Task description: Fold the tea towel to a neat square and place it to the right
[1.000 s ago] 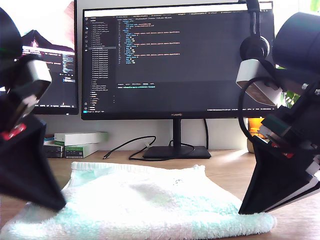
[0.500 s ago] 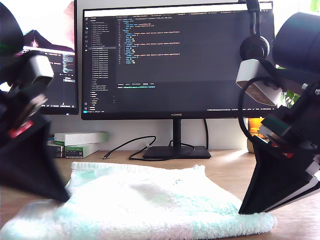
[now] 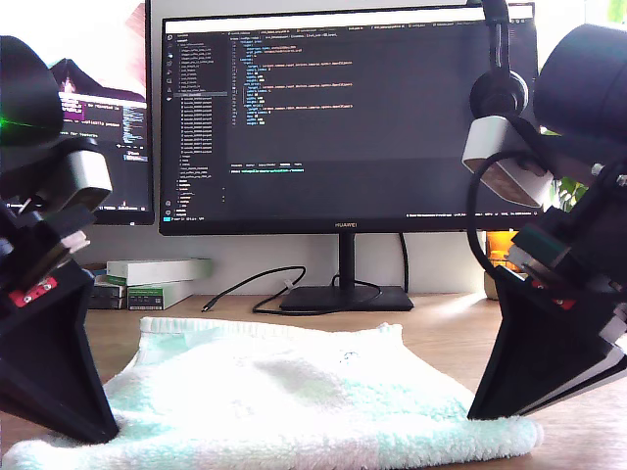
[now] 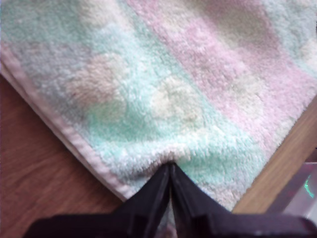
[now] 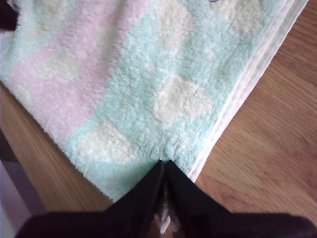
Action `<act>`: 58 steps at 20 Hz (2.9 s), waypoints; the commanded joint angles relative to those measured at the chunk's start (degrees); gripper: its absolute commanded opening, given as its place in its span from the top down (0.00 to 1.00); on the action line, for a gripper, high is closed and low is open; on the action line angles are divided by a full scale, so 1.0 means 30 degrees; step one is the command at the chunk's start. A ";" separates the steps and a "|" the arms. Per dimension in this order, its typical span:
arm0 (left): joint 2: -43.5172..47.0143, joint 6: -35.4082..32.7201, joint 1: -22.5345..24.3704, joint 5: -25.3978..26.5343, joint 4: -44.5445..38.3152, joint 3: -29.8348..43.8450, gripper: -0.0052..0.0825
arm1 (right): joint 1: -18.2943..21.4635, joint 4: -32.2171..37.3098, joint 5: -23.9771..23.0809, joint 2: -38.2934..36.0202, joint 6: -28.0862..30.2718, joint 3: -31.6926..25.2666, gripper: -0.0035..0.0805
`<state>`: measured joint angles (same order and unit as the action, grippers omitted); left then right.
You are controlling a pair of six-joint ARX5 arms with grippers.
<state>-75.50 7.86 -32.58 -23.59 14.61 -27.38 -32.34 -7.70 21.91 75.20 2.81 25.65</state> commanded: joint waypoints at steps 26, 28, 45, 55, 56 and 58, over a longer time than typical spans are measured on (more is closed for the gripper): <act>0.0372 -0.1996 -0.1056 -0.0437 -0.2339 -0.1508 0.97 | -0.0794 -0.1027 0.1508 -0.1450 0.3177 0.1151 0.97; -0.0248 -0.2076 -0.1137 -0.0532 -0.2965 -0.1508 0.97 | -0.1647 -0.1341 0.0838 -0.2477 0.4401 0.1151 0.97; -0.4670 -0.2135 -0.1326 -0.2004 -0.6477 -0.1508 0.97 | -0.6076 -0.3971 -0.6069 -0.3497 1.6225 0.1151 0.50; -0.4838 -0.2120 -0.1326 -0.1996 -0.6309 -0.1508 0.97 | -0.6076 -0.2681 -0.6878 -0.0153 1.6517 0.1151 0.50; -0.4838 -0.2120 -0.1326 -0.2004 -0.6317 -0.1508 0.97 | -0.6076 -0.2594 -0.7074 0.0138 1.6597 0.1151 0.51; -0.4838 -0.2120 -0.1326 -0.1996 -0.6317 -0.1508 0.97 | -0.6076 -0.2506 -0.7067 0.0699 1.7085 0.1151 0.54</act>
<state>-89.30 1.91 -36.36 -29.52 -4.36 -32.16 -50.02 -14.70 1.08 74.96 53.49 30.20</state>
